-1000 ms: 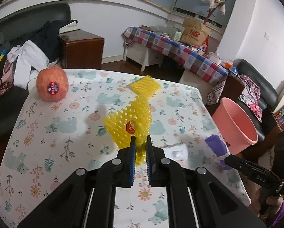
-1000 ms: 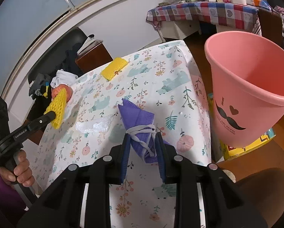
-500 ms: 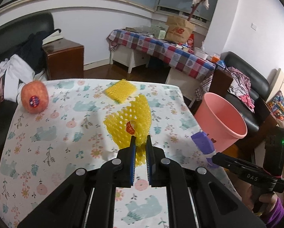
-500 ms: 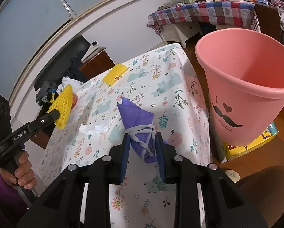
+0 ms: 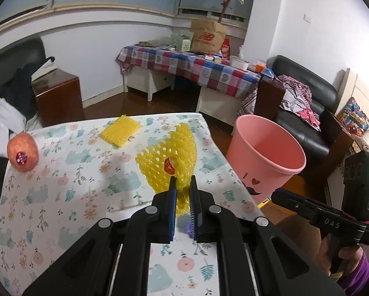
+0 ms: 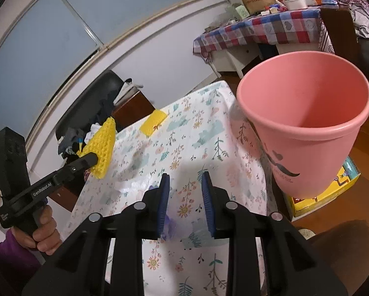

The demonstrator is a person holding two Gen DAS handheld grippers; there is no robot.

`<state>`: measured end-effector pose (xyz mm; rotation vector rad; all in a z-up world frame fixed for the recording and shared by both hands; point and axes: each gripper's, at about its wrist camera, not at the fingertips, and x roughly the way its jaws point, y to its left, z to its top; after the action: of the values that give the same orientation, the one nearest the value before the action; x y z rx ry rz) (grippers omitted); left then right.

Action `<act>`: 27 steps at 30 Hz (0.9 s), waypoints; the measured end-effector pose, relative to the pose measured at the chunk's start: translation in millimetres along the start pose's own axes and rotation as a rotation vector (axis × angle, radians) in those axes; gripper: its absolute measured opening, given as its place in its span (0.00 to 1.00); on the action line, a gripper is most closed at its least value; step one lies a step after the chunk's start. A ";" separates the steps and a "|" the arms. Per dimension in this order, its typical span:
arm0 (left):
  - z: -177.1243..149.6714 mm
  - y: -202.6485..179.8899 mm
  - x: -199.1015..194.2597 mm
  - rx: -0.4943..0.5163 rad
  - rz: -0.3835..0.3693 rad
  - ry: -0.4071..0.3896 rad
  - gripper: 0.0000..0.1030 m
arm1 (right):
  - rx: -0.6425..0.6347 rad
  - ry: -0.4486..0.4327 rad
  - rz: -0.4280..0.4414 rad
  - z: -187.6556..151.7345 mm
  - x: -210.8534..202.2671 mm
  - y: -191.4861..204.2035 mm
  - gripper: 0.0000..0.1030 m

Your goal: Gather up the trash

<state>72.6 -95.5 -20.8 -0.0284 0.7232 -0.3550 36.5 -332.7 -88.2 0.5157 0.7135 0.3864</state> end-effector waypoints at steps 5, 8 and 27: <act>-0.2 -8.3 -0.7 0.016 0.001 0.001 0.08 | -0.024 0.039 0.062 -5.0 -0.4 4.9 0.27; -2.5 -9.0 0.0 0.009 -0.001 0.012 0.09 | -0.057 0.105 0.057 -11.8 13.0 14.5 0.46; -13.7 1.5 2.5 -0.022 -0.016 0.045 0.09 | -0.247 0.223 -0.111 -19.1 62.5 36.6 0.55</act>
<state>65.9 -93.6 -32.9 -0.0468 0.7719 -0.3637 60.7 -265.9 -112.0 0.2001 0.8916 0.4254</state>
